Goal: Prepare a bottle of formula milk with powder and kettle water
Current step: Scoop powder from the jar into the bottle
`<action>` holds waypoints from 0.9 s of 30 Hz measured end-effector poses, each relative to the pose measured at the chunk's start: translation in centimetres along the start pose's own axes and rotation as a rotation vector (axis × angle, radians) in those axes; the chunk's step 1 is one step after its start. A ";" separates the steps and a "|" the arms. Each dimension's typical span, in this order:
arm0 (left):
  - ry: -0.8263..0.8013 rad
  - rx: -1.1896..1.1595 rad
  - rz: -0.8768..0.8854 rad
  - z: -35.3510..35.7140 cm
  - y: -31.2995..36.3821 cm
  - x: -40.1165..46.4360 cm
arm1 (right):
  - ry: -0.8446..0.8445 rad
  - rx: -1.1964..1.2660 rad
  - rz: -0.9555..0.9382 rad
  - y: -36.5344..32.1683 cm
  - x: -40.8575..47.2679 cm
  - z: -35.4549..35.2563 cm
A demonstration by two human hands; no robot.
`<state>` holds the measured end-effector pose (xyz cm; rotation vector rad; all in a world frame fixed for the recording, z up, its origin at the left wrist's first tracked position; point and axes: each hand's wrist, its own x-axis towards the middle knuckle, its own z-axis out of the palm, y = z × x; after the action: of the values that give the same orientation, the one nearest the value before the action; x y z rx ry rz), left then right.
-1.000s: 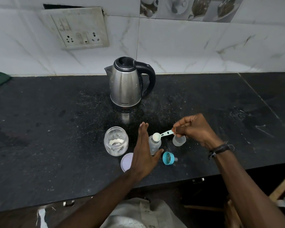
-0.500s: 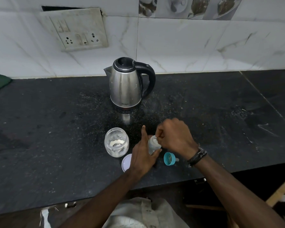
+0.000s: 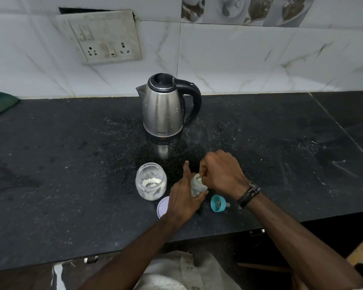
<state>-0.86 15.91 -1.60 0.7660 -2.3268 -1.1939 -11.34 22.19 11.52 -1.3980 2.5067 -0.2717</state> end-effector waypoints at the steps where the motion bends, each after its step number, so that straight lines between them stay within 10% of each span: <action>1: 0.001 -0.002 -0.007 0.0 0.1 0.0 | -0.011 0.039 0.003 0.1 0.0 -0.1; 27: 0.015 -0.004 -0.003 -0.2 -0.1 0.0 | -0.064 0.123 0.027 0.1 0.2 -0.7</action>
<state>-0.70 15.75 -1.61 0.7749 -2.3114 -1.1899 -11.74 22.04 12.18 -1.3034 2.4123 -0.3632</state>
